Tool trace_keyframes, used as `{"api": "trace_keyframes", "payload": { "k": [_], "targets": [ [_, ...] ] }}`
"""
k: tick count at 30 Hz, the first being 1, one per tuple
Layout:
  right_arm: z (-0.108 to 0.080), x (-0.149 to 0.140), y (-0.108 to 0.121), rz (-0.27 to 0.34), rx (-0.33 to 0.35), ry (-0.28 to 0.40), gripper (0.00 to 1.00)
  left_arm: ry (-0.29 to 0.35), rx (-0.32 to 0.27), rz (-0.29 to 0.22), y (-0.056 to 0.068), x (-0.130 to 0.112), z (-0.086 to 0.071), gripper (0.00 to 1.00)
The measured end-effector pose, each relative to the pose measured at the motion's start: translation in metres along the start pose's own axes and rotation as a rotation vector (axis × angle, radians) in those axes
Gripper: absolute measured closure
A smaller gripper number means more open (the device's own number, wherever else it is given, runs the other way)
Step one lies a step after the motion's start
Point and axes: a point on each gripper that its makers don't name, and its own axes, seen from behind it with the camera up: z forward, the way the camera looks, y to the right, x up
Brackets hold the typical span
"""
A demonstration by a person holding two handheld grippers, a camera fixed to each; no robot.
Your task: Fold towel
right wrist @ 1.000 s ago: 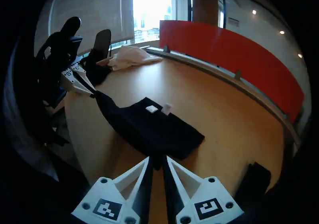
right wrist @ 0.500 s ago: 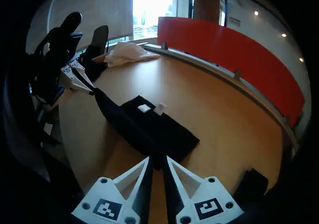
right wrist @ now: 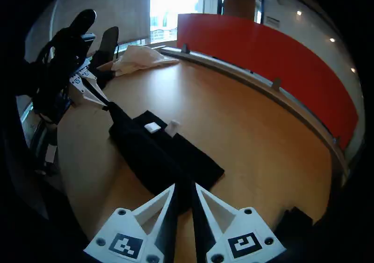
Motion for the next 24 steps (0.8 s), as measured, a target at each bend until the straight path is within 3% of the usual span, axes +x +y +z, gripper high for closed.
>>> {"api": "trace_keyframes", "payload": {
  "k": [10,24],
  "targets": [
    [0.013,-0.005,0.009,-0.002,0.006,-0.021,0.84,-0.016,-0.002,-0.004,-0.007,0.0,0.016,0.9],
    [0.044,-0.016,0.029,0.023,-0.006,-0.06,0.84,-0.053,0.03,0.01,-0.023,-0.001,0.055,0.9]
  ]
}}
